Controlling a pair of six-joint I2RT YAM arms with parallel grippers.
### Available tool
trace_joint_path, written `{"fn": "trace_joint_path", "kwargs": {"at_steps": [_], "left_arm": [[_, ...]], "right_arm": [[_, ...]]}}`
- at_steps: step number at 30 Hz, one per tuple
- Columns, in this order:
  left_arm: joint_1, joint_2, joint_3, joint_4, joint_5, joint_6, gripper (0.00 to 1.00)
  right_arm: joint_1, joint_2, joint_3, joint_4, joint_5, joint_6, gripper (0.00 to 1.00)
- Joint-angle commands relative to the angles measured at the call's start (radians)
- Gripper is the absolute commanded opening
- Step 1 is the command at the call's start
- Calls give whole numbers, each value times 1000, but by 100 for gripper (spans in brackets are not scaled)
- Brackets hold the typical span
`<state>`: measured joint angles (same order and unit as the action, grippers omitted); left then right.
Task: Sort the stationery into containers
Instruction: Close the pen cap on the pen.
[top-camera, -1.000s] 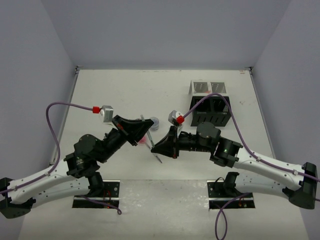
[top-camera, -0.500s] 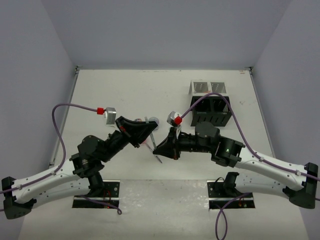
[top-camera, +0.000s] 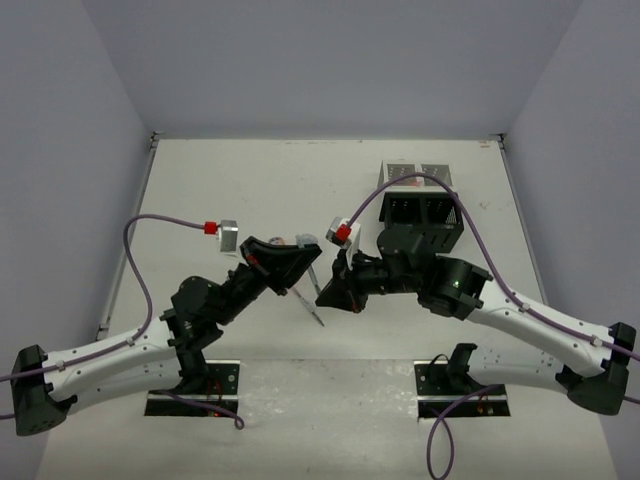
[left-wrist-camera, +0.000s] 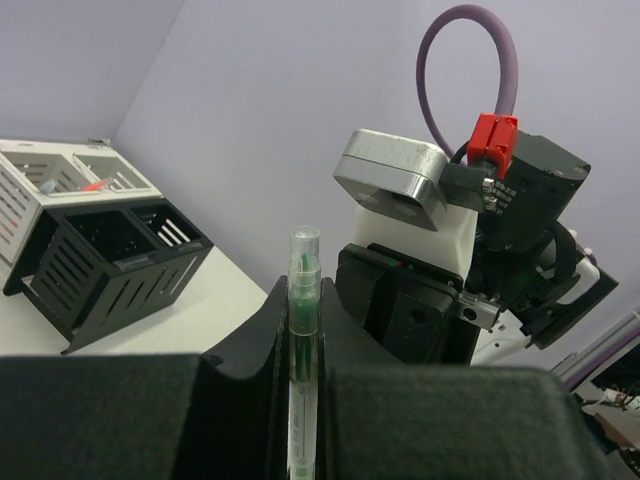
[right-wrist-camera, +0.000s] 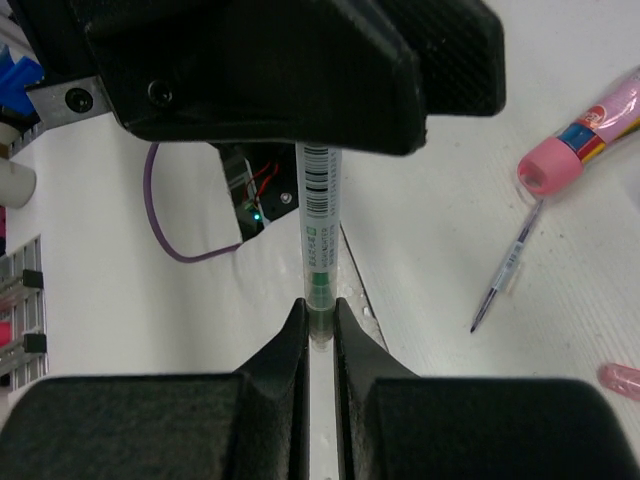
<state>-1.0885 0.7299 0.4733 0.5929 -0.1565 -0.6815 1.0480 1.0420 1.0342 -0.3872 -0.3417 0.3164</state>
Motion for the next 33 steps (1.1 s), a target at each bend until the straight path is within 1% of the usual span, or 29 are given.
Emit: {"fn": "trace_joint_path", "kwargs": {"at_steps": [1, 6, 8, 10, 12, 13, 14, 15, 16, 17, 18, 19, 21, 22, 25, 26, 30, 33], "left_arm": [[-69, 89, -88, -221, 226, -97, 0], [-82, 122, -95, -215, 218, -131, 0], [-82, 95, -87, -261, 171, -130, 0], [-83, 12, -64, -347, 106, -118, 0], [-82, -53, -19, -440, -13, -94, 0], [-82, -93, 34, -524, -50, -72, 0], [-82, -93, 34, -525, -82, -72, 0], [-82, -116, 87, -580, -110, -37, 0], [-82, -122, 112, -591, -116, -17, 0], [-82, -122, 150, -634, -118, 15, 0], [-82, -118, 170, -645, -114, 35, 0], [-82, -111, 194, -649, -101, 57, 0], [-82, -104, 204, -628, -82, 75, 0], [-82, -103, 205, -616, -77, 82, 0], [-82, -90, 206, -605, -62, 105, 0], [-82, -90, 206, -573, -58, 110, 0], [-82, -78, 199, -534, -35, 146, 0], [-82, -77, 191, -505, -36, 172, 0]], "right_arm": [[-82, 2, 215, 424, 117, -40, 0], [-102, 16, 225, 469, 50, -56, 0], [-102, 12, 210, 478, 17, -60, 0], [-102, 8, 166, 474, -24, -60, 0], [-103, -4, 107, 481, -50, -56, 0], [-102, -16, 60, 485, -105, -54, 0], [-102, -16, 60, 485, -106, -60, 0], [-103, -25, 26, 473, -148, -60, 0], [-102, -31, 9, 476, -164, -56, 2], [-102, -38, -3, 475, -176, -54, 28], [-100, -55, -26, 476, -181, -43, 45], [-101, -66, -48, 478, -181, -36, 69], [-101, -90, -60, 467, -183, -34, 90], [-100, -98, -66, 466, -182, -34, 98], [-100, -118, -76, 440, -140, -36, 99], [-100, -123, -77, 431, -121, -35, 99], [-102, -134, -62, 369, 1, -11, 99], [-102, -151, -71, 355, 72, 3, 99]]}}
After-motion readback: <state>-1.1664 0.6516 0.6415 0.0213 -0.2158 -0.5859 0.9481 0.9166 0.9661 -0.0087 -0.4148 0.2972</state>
